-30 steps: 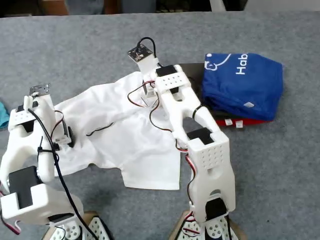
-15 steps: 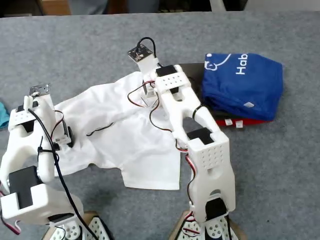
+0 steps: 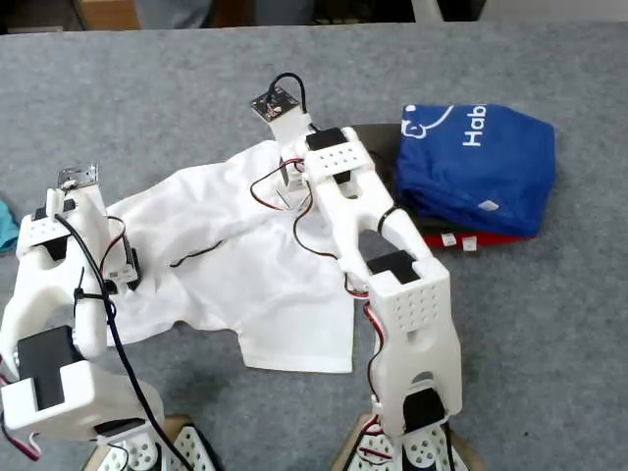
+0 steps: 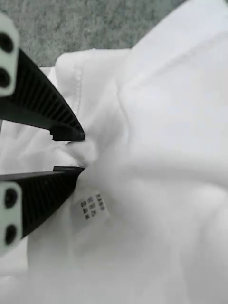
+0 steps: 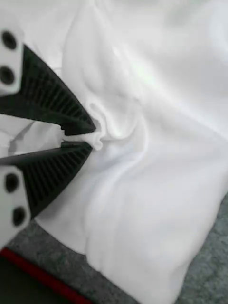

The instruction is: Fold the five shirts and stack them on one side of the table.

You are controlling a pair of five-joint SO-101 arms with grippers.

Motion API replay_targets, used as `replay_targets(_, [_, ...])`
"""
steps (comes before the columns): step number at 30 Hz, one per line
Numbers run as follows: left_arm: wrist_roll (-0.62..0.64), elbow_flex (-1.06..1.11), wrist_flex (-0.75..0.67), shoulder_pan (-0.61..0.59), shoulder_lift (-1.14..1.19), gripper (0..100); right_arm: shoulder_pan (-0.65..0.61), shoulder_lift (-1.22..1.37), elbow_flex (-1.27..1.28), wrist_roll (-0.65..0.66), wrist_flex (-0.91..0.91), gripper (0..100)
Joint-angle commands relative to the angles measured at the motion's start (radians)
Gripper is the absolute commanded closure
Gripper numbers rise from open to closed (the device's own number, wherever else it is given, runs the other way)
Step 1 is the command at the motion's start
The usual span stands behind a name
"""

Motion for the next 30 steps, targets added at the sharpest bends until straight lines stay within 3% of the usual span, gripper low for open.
replay_targets(1, [-0.005,-0.004,-0.011,0.007,-0.041,89,0.003,0.001,-0.004,0.003,-0.009,98.6])
replay_targets(13, [0.003,-0.004,-0.021,0.004,-0.046,97,0.003,0.001,-0.005,0.003,-0.009,98.6])
replay_targets(23, [0.051,0.008,-0.012,-0.002,-0.061,97,0.006,-0.044,-0.058,0.002,0.041,98.6])
replay_targets(30, [0.051,0.012,0.101,-0.002,-0.376,97,0.006,-0.209,-0.214,0.006,0.207,98.6])
